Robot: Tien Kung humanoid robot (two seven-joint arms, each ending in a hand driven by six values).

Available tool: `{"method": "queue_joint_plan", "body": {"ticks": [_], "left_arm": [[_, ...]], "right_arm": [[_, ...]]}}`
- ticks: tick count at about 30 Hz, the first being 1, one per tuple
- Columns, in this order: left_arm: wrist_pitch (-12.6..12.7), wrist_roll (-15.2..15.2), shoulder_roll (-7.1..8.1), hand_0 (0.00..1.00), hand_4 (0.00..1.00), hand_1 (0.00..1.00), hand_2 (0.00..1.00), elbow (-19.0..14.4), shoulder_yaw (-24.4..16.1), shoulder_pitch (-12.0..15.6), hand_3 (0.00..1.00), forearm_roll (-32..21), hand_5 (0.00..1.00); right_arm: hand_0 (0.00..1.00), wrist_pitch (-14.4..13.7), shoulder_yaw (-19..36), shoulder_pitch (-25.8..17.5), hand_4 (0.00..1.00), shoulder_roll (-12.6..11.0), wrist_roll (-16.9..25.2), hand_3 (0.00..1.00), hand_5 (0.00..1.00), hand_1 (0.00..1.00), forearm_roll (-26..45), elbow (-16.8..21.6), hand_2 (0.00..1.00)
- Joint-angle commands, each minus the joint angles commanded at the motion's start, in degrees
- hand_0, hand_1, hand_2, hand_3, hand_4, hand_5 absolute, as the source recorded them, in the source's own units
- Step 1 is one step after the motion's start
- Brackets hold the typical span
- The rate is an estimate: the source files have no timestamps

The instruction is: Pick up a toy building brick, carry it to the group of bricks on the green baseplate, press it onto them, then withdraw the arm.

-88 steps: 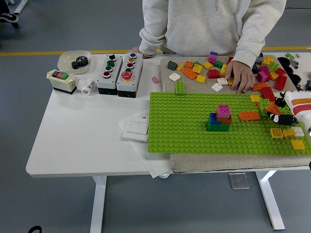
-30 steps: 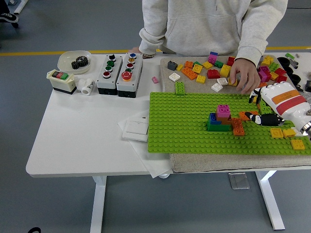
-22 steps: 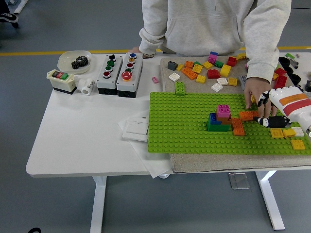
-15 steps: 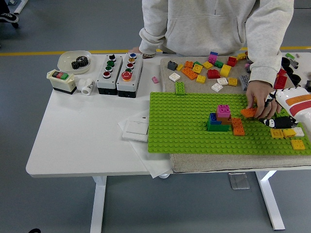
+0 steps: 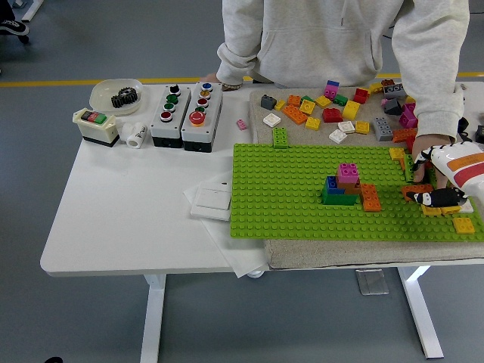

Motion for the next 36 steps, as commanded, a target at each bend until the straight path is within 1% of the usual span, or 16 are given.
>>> {"method": "queue_joint_plan", "body": {"ticks": [3,4,8,11,20,36], "left_arm": [[0.04,0.00,-0.03,0.866,0.733,0.852,0.854,0.00,-0.03,-0.01,0.647,0.06,0.620],[0.04,-0.01,-0.04,0.866,0.732,0.851,0.854,0.00,-0.06,-0.02,0.647,0.12,0.619],[0.11,-0.04,-0.07,0.866,0.732,0.851,0.854,0.00,-0.04,-0.05,0.647,0.16,0.619],[0.21,-0.09,-0.08,0.866,0.732,0.850,0.854,0.01,0.00,-0.05,0.646,0.11,0.618],[0.30,-0.24,-0.08,0.865,0.731,0.850,0.855,0.01,0.06,-0.07,0.646,0.16,0.618],[0.30,-0.32,-0.07,0.861,0.730,0.849,0.852,-0.02,0.30,-0.07,0.644,0.06,0.619]], "right_arm": [[0.577,0.20,-0.30,-0.16,0.882,0.15,0.33,0.582,0.434,0.575,0.03,-0.65,0.631],[0.573,0.19,-0.43,-0.14,0.908,0.26,0.40,0.585,0.455,0.575,0.16,-1.01,0.634],[0.573,0.14,-0.61,-0.20,0.908,0.55,0.75,0.585,0.455,0.575,0.74,-2.56,0.634],[0.573,0.10,-0.51,-0.34,0.907,0.46,0.89,0.584,0.455,0.575,0.84,-2.95,0.633],[0.573,0.05,-0.11,-0.80,0.907,0.00,1.26,0.579,0.457,0.574,0.89,-2.25,0.630],[0.573,0.03,0.44,-0.83,0.905,-0.11,1.45,0.575,0.456,0.573,0.99,-2.76,0.626]]}}
